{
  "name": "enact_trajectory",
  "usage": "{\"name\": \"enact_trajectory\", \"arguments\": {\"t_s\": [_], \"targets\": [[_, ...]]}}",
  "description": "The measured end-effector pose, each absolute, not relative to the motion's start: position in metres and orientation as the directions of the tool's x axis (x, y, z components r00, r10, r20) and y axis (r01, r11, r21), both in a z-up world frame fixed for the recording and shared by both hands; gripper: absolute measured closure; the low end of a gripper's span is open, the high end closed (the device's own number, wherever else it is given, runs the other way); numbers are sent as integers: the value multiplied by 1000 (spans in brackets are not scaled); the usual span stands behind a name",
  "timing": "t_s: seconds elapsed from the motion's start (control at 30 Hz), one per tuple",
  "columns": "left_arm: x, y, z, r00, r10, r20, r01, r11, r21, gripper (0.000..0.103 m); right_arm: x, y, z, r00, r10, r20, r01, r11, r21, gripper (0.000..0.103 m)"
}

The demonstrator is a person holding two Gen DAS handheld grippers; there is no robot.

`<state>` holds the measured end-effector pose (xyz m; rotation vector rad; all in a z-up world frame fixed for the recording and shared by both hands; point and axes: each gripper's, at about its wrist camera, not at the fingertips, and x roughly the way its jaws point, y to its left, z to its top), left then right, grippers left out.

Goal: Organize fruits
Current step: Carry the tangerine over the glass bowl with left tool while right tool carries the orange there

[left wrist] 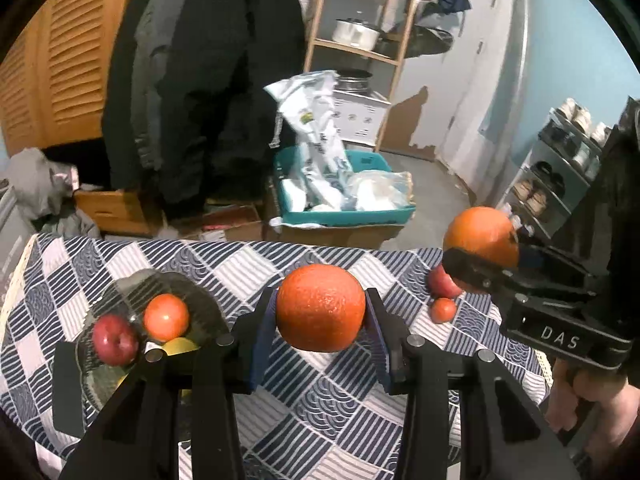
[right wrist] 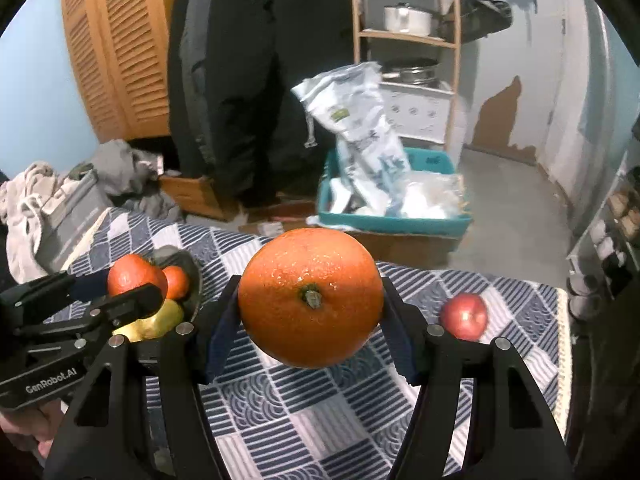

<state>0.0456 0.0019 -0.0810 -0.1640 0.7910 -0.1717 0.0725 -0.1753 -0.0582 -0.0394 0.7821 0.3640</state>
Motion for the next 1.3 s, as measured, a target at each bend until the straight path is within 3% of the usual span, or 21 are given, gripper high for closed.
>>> {"name": "enact_trajectory", "arguments": {"t_s": [0.8, 1.3], "targets": [[59, 115, -121, 646, -52, -762, -162, 966, -203, 60, 107, -66, -92, 519, 418, -745, -484, 863, 147, 38], [71, 165, -185, 533, 12, -846, -313, 932, -183, 60, 123, 1, -155, 368, 440, -819, -574, 801, 173, 38]]}}
